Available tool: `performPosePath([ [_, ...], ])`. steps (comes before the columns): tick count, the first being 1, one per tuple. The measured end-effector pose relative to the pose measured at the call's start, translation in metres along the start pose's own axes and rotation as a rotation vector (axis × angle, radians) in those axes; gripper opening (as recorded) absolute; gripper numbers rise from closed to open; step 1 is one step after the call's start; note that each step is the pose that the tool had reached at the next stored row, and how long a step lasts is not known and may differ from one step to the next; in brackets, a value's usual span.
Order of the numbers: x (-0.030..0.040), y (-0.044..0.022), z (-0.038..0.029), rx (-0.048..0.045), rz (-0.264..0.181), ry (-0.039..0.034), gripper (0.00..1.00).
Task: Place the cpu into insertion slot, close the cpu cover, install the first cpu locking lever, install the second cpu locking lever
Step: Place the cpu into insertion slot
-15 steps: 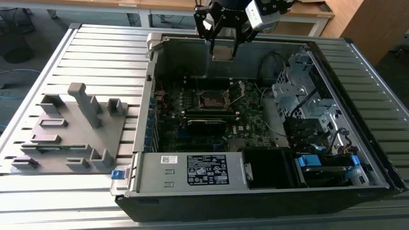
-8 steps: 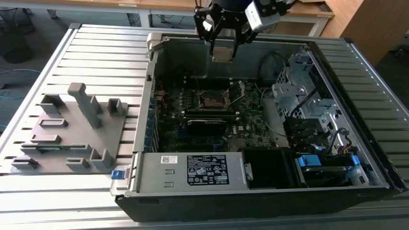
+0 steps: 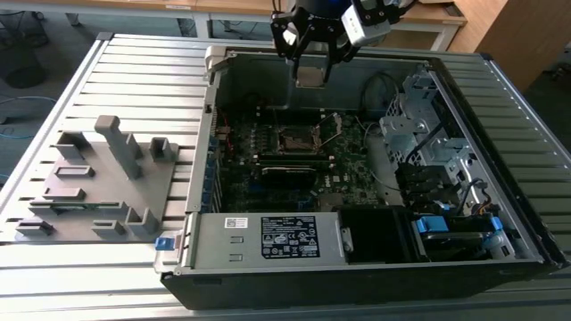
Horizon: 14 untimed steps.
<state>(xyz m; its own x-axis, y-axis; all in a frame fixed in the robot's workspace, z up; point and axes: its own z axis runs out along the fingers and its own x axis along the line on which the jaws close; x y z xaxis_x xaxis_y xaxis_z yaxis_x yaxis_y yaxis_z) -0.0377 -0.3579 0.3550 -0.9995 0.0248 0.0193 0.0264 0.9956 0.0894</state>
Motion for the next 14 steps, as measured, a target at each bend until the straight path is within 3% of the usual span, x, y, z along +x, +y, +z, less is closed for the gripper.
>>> performPosePath([
  [14,-0.0001,-0.0004,0.0049,0.0022,0.0,0.0,0.54],
])
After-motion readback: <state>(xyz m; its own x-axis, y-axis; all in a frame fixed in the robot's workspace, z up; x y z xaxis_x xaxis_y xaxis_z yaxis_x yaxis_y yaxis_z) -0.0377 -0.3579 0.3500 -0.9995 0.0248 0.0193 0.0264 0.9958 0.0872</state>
